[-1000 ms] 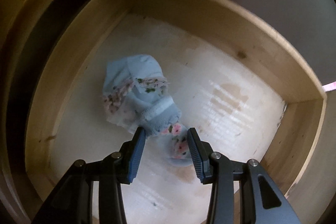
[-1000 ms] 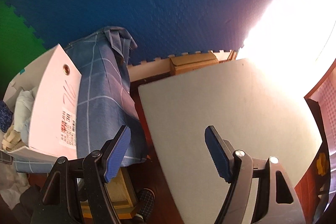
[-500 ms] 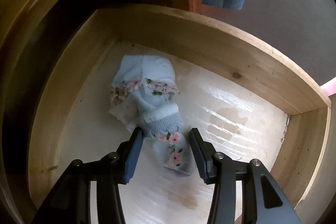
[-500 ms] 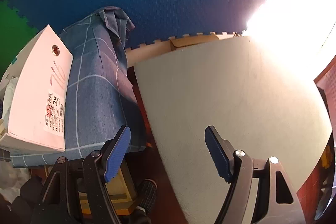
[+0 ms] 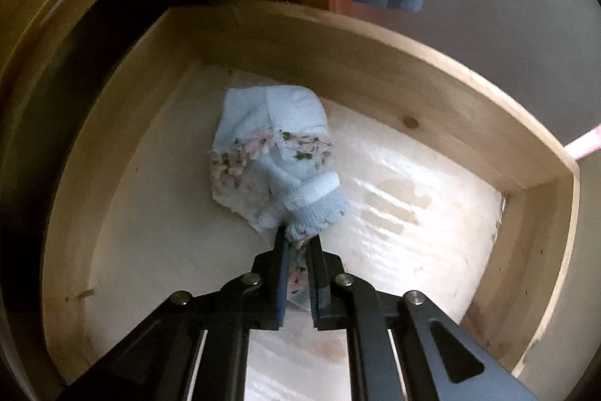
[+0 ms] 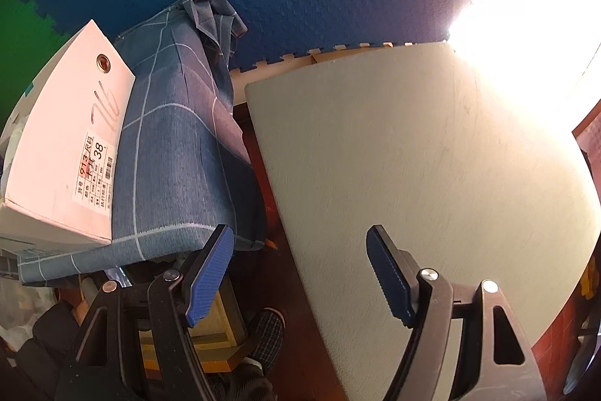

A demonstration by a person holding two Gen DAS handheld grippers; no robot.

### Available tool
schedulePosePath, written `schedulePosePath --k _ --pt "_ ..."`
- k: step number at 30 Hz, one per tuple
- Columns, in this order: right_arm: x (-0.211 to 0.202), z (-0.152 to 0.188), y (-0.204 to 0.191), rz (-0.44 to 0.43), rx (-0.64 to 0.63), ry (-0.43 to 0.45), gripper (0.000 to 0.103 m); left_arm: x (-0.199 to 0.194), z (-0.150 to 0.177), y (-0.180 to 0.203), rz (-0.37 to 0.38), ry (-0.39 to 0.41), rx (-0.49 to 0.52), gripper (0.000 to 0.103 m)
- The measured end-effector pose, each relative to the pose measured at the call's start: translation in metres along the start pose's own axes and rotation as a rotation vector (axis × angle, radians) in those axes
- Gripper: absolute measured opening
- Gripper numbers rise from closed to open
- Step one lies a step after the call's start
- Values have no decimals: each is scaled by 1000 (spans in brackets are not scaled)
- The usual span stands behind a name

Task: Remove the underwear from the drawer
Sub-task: 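Open the right tool and withdraw while the left tool grasps the pink floral underwear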

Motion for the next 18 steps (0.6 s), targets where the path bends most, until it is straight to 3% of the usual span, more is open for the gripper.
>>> schedulePosePath --k 18 --pt "31 50 -18 -41 -24 -78 74 3 19 9 35 -158 -16 8"
Point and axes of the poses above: each gripper's, at about its wrist camera, not at the fingertips, and x roughly the way its jaws point, y to its right, z to its underside, the point moved 6 cm from there along x, roughly the way its jaws point, and after that the axes turned 15 degrees about -y, right-handed, at the moved point
